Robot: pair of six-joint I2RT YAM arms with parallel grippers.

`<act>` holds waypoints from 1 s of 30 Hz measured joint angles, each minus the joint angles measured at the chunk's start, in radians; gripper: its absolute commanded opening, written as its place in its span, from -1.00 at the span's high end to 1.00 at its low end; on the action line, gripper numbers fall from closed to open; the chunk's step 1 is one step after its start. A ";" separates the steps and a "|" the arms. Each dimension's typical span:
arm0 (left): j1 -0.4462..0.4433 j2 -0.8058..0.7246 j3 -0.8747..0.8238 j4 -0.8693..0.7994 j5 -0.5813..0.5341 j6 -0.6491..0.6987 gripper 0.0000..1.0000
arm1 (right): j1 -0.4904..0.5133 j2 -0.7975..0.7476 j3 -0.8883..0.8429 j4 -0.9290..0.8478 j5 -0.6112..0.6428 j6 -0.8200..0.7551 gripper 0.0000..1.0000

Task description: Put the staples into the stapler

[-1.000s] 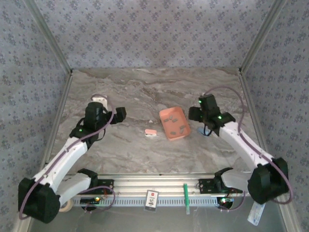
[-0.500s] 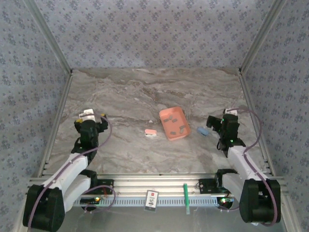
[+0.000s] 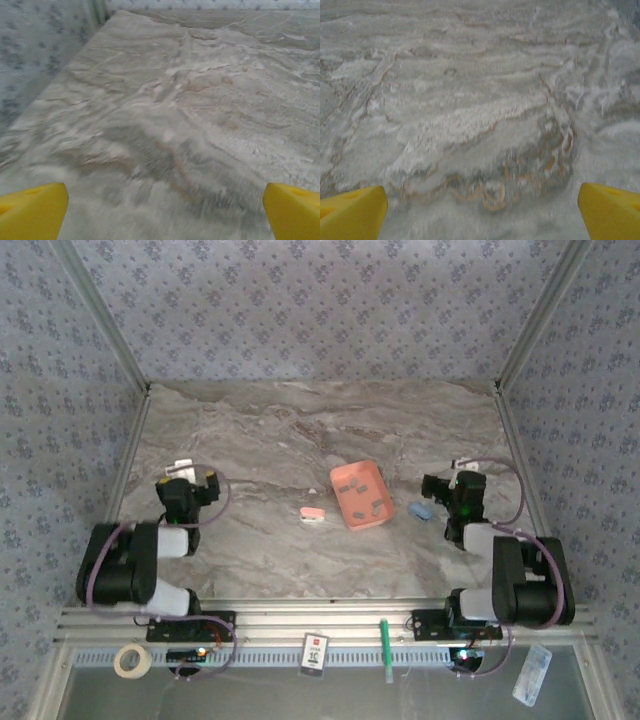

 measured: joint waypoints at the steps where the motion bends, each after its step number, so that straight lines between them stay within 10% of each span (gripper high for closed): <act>1: 0.005 0.026 0.022 -0.037 0.024 0.000 -1.00 | -0.003 0.018 0.006 0.032 -0.005 -0.006 -1.00; 30: 0.011 0.040 0.094 -0.077 0.107 0.000 -0.99 | -0.017 0.175 0.006 0.232 -0.086 -0.072 -1.00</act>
